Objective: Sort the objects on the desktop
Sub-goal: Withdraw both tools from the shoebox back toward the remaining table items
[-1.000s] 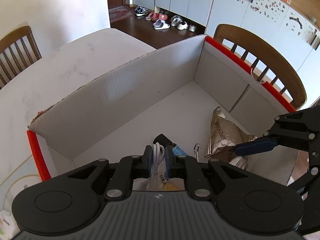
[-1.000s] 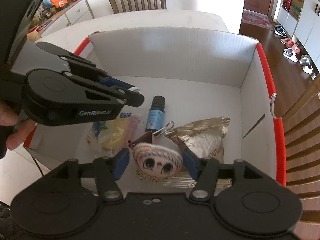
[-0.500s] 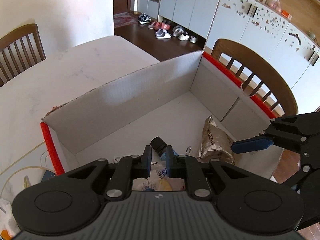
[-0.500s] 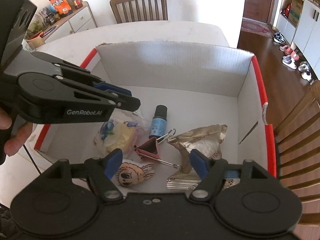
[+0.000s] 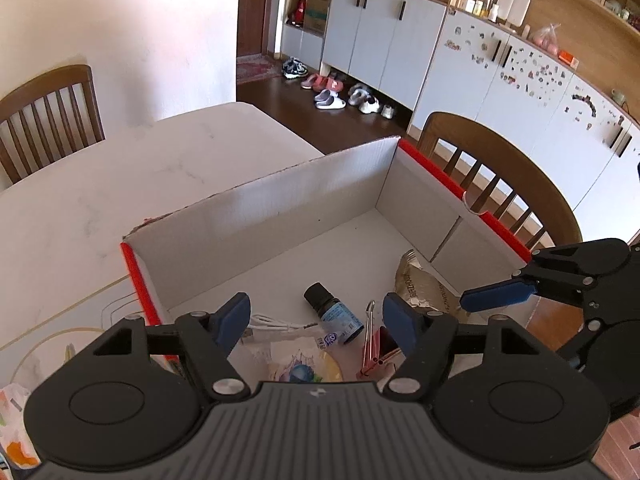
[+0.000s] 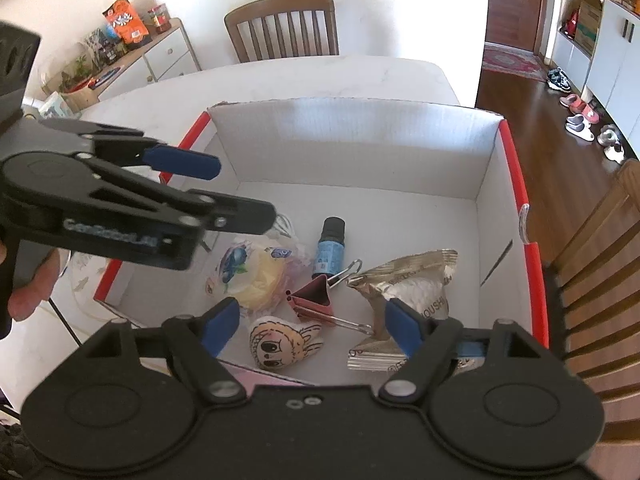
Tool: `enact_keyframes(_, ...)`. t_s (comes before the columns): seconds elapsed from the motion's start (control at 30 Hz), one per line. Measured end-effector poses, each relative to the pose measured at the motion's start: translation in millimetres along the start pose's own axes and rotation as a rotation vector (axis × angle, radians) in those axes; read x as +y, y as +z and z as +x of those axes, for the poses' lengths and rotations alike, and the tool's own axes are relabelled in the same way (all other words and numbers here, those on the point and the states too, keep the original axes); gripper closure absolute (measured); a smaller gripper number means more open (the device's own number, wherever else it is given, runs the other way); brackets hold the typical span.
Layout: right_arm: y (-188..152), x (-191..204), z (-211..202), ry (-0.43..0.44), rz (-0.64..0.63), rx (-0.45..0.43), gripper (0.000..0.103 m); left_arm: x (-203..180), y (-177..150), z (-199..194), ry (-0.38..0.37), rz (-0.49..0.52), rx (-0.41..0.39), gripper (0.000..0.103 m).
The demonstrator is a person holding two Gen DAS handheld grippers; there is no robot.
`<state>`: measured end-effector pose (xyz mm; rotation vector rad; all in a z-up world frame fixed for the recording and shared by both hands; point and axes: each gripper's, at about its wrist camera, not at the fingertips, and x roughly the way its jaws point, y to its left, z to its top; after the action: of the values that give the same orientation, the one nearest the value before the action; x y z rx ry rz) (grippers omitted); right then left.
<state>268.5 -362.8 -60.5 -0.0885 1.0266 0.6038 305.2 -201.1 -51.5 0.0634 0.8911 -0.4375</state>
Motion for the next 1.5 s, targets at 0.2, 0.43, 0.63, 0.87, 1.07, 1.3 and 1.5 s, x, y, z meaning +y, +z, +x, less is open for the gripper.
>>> enact_keyframes(0.2, -2, 1, -7, 0.008, 0.005, -0.032, 0.015, 5, -9, -19, 0.0, -0.041, -0.034, 0.025)
enact_keyframes(0.43, -5, 9, -12, 0.013, 0.029, -0.061, 0.01, 11, -26, -47, 0.006, -0.073, -0.081, 0.019)
enact_keyframes(0.63, -6, 21, -14, -0.002, 0.049, -0.08, 0.009, 21, -42, -69, -0.005, -0.079, -0.116, 0.0)
enact_keyframes(0.87, -7, 43, -14, -0.048, 0.105, -0.102, 0.009, 44, -61, -97, -0.018, -0.078, -0.144, 0.0)
enact_keyframes(1.07, -4, 75, -9, -0.068, 0.13, -0.119, 0.009, 69, -81, -118, -0.029, -0.085, -0.147, 0.0)
enact_keyframes(1.3, -1, 115, -5, -0.088, 0.14, -0.14, 0.009, 97, -109, -141, -0.002, -0.071, -0.158, 0.0)
enact_keyframes(1.5, 3, 147, 2, -0.098, 0.135, -0.147, 0.009, 124, -132, -162, -0.001, -0.093, -0.186, 0.0)
